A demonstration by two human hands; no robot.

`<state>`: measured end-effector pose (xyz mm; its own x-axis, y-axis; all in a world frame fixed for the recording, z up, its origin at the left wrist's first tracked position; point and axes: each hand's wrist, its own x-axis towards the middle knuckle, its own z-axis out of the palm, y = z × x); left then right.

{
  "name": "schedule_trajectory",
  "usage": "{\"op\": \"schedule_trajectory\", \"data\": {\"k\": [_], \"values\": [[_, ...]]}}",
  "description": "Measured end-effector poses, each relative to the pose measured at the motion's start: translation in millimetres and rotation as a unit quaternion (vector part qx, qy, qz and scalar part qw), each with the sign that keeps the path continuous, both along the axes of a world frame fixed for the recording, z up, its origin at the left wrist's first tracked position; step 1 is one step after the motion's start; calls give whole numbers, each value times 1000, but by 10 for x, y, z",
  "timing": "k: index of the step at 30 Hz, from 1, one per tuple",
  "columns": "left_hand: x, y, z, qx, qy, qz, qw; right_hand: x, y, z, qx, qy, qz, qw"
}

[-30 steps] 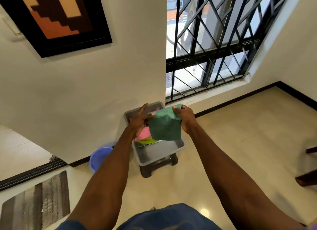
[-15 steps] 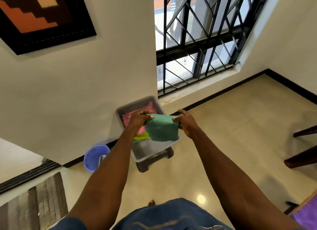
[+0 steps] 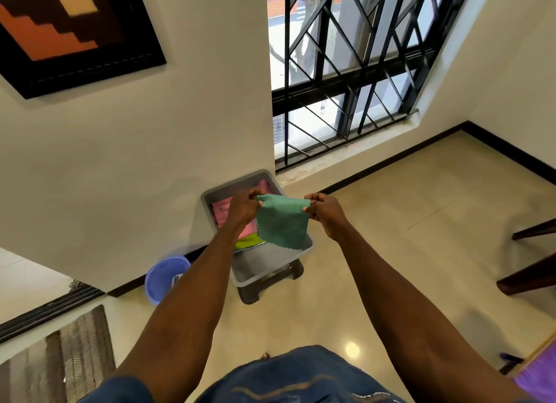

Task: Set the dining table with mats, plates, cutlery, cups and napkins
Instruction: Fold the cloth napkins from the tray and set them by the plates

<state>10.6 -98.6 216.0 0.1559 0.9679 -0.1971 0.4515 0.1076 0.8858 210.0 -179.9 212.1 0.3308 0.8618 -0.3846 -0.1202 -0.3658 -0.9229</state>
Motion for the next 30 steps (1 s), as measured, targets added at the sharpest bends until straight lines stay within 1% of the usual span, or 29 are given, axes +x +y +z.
{"op": "schedule_trajectory", "data": {"k": [3, 5, 8, 12, 16, 19, 21, 23, 26, 28, 30], "values": [[40, -17, 56, 27, -6, -24, 999, -1, 7, 37, 10, -104, -16, 994], [52, -8, 63, 41, 2, -32, 999, 9, 16, 52, 12, -153, -27, 988], [73, 28, 38, 70, 28, -27, 997, 23, 25, 82, 23, -194, -39, 980], [79, 59, 51, 86, 43, -28, 995, 54, 46, 110, 28, -216, -54, 975], [110, 44, 155, 66, -17, -44, 997, 108, 95, 154, 30, -181, -65, 981], [179, 41, 261, 36, -83, -22, 996, 122, 142, 232, 43, -135, -78, 987], [233, 56, 305, 31, -102, 6, 994, 123, 145, 266, 46, -95, -75, 992], [268, 76, 321, 22, -119, 40, 992, 125, 117, 274, 55, -36, -50, 997], [285, 95, 283, -25, -146, 78, 986, 125, 49, 232, 44, 36, -2, 998], [276, 84, 236, -53, -169, 93, 980, 104, -1, 179, 26, 56, -5, 998], [255, 74, 173, -51, -167, 94, 980, 88, -35, 95, 24, 50, -35, 998]]}}
